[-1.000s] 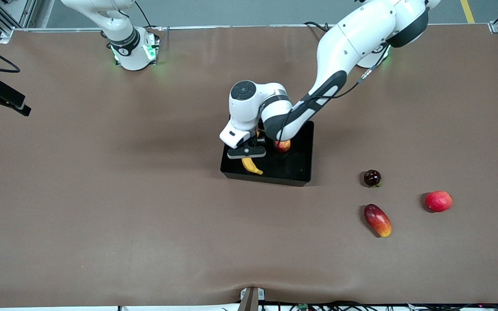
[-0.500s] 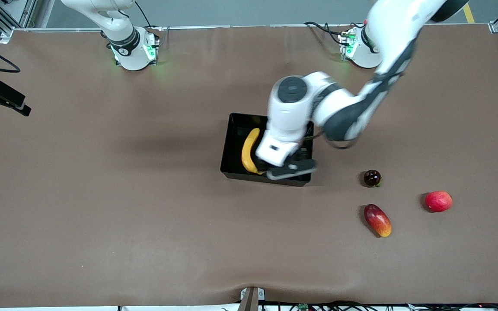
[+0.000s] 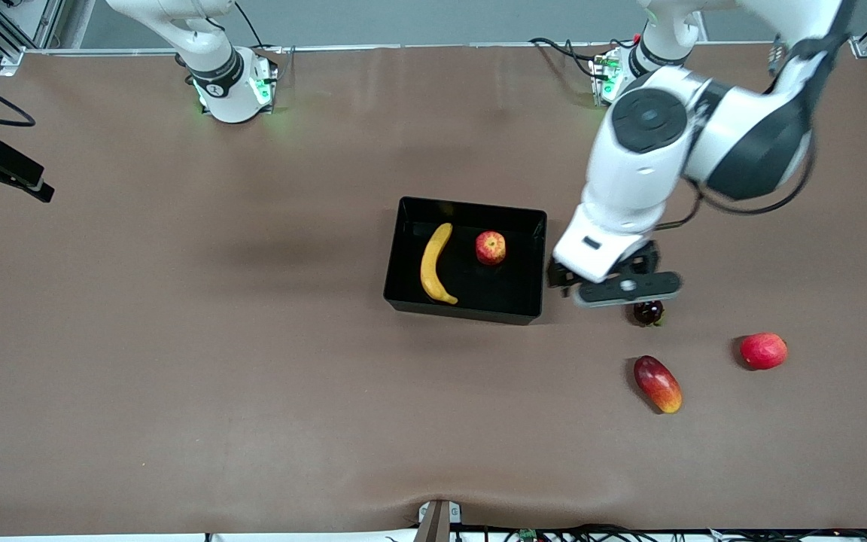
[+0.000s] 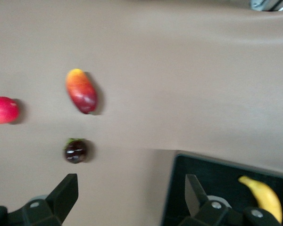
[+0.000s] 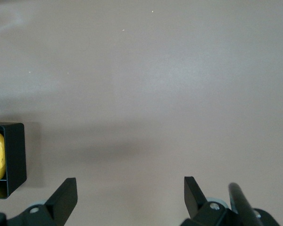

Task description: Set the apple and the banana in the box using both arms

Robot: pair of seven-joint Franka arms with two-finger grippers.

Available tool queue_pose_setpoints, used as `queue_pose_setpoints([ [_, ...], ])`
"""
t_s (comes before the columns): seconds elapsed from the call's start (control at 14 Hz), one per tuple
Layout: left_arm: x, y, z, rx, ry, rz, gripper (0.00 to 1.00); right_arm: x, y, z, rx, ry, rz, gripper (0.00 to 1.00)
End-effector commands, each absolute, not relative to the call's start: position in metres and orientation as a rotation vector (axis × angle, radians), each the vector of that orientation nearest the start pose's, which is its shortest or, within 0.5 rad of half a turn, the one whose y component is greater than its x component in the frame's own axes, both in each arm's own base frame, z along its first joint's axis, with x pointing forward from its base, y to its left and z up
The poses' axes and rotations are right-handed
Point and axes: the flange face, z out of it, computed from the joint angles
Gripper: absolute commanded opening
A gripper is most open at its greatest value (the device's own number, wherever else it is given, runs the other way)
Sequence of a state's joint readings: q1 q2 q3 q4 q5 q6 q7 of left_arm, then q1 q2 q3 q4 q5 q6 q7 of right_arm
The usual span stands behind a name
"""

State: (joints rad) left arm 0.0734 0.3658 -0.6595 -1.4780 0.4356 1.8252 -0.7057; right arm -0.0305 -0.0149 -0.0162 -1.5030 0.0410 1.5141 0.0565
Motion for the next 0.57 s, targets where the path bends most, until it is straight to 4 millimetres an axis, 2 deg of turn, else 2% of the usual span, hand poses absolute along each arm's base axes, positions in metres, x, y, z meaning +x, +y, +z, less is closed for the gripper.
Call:
queue_pose_setpoints([
  [0.0,0.587,-0.246,0.556,-2.974,-0.044,-0.25,1.0,0.543,-0.02,0.664,-3.086,0.157,-0.047,1.0],
  [0.07,0.582,-0.237,0.568,-2.955,0.025,-0.236,1.0,0.543,-0.02,0.664,-3.086,0.157,-0.047,1.0],
  [0.14,0.579,-0.226,0.58,-2.943,0.021,-0.22,1.0,0.543,-0.021,0.664,-3.086,0.16,-0.047,1.0],
  [0.29,0.58,-0.196,0.589,-2.977,-0.075,-0.115,1.0,0.543,-0.022,0.664,-3.086,0.16,-0.047,1.0],
  [0.5,0.568,-0.174,0.618,-2.987,-0.073,-0.129,1.0,0.543,-0.021,0.664,-3.086,0.158,-0.049,1.0],
])
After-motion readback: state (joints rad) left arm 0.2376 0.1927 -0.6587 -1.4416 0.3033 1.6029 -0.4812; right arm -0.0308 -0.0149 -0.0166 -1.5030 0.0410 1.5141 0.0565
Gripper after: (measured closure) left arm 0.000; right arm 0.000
